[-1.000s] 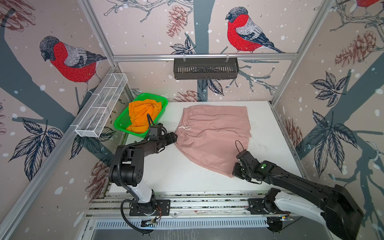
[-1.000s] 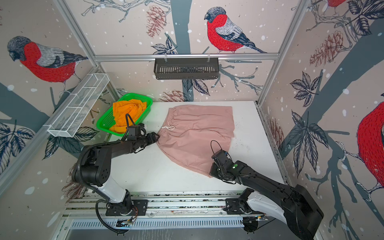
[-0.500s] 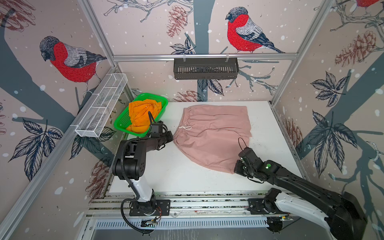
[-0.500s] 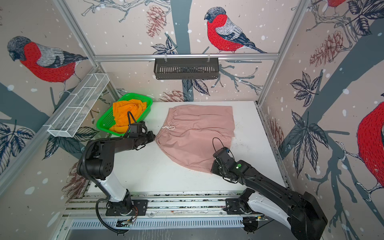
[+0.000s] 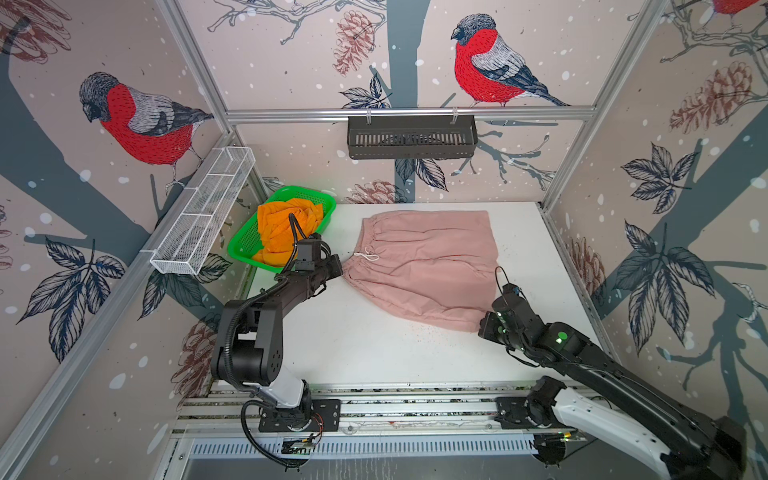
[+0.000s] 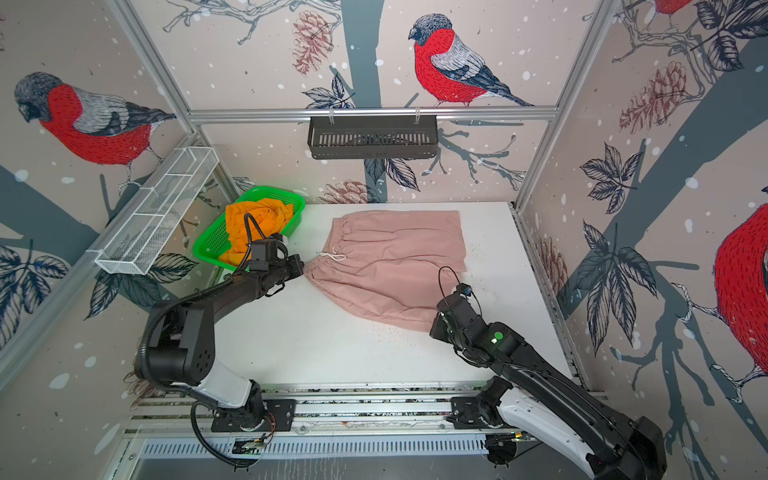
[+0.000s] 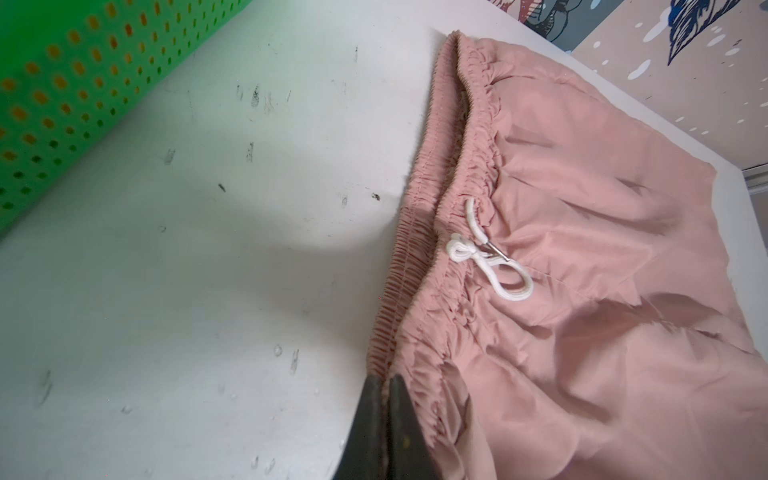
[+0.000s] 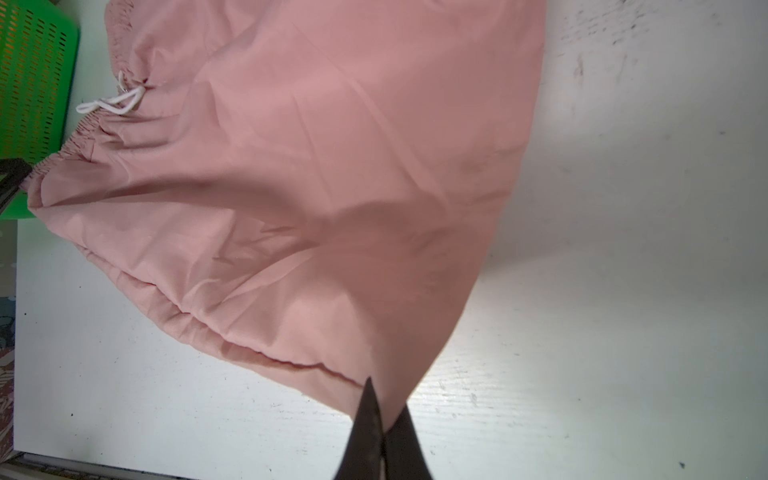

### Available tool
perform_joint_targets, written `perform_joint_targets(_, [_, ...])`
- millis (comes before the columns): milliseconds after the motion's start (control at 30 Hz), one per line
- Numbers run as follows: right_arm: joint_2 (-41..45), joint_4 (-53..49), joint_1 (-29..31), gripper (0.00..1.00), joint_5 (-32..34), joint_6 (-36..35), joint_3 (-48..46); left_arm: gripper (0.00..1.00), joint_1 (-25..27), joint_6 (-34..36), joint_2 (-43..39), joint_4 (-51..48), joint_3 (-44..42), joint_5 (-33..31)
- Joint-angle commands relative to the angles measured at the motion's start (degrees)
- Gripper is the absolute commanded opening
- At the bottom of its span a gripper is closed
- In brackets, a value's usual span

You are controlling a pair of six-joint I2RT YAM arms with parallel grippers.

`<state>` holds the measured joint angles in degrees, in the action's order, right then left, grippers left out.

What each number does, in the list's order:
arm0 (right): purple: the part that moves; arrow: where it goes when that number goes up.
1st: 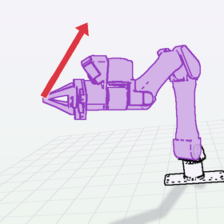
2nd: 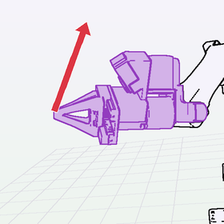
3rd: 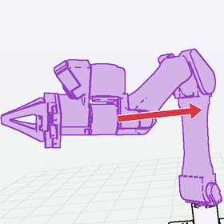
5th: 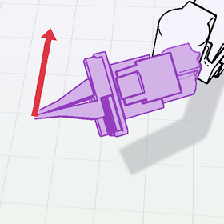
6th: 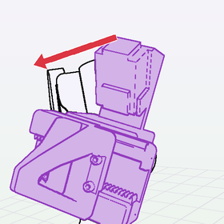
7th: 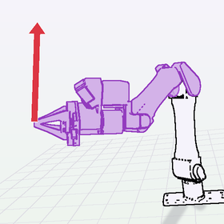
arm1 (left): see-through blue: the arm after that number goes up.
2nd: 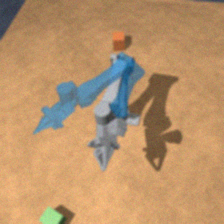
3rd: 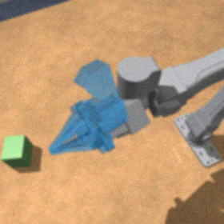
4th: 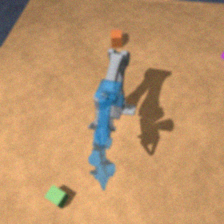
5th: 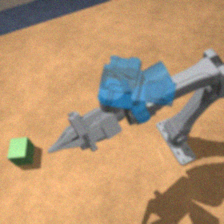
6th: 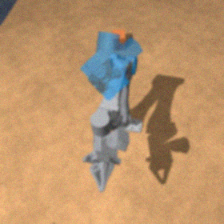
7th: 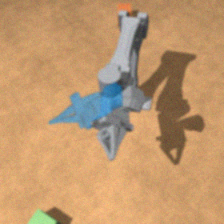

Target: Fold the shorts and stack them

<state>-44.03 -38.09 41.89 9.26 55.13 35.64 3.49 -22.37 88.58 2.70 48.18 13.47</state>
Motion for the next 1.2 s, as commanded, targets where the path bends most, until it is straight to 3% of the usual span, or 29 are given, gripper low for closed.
perform_joint_targets(0, [0.7,-2.9,-0.2,0.01,4.5,-2.0,2.2,0.0,0.3,-1.2,-3.6,-5.0,0.9,-0.9])
perform_joint_targets(333, [2.1,-5.2,-1.7,0.01,12.5,-9.6,10.8,0.0,0.4,2.5,-14.7,-26.5,10.9,-4.5])
perform_joint_targets(733, [3.3,-9.4,-3.5,0.02,14.1,-16.9,21.0,0.0,2.3,6.4,-24.9,-39.5,11.5,-6.4])
perform_joint_targets(933, [-0.1,-8.3,-4.0,0.02,15.4,-20.6,25.5,0.0,3.8,7.2,-29.9,-47.9,12.6,-9.0])
perform_joint_targets(1033, [-6.2,-3.5,-7.2,0.02,13.9,-25.5,27.2,0.0,4.0,7.9,-30.2,-48.8,11.9,-10.6])
perform_joint_targets(1167, [-13.5,4.0,-14.7,0.02,5.4,-31.8,29.6,0.0,4.0,7.9,-27.4,-48.8,12.1,-12.9])
